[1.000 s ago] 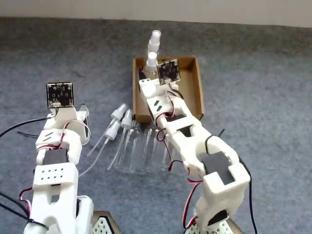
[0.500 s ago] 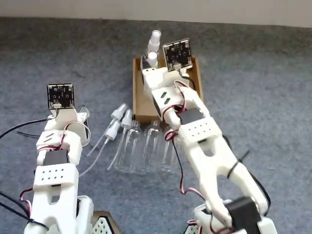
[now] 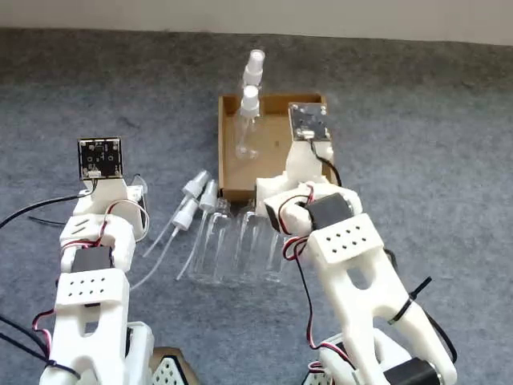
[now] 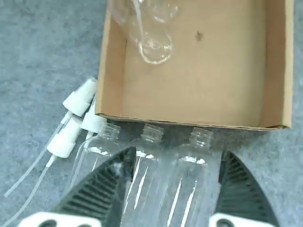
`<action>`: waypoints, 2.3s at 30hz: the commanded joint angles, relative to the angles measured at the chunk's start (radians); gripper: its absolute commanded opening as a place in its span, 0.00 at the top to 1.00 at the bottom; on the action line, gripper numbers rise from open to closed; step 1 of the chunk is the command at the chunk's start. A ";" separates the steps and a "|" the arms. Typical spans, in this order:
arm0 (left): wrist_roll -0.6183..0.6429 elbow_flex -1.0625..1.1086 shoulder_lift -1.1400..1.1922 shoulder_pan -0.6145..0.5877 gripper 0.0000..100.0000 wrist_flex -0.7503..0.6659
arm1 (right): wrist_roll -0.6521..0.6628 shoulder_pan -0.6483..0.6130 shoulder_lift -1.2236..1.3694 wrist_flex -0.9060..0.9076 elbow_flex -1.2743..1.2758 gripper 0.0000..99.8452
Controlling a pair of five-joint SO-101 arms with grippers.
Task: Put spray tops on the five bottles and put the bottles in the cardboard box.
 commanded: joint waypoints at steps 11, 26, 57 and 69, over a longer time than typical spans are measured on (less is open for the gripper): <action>0.006 -0.004 -0.005 0.015 0.87 -0.015 | -0.078 0.039 0.182 0.015 0.068 0.77; 0.006 -0.004 -0.005 0.015 0.87 -0.015 | 0.328 0.441 0.076 0.048 0.246 0.77; 0.008 0.008 -0.005 0.047 0.87 -0.020 | 1.039 0.987 0.337 0.117 -0.099 0.72; 0.008 0.012 -0.012 0.051 0.87 -0.015 | 0.979 0.918 0.559 0.266 -0.334 0.73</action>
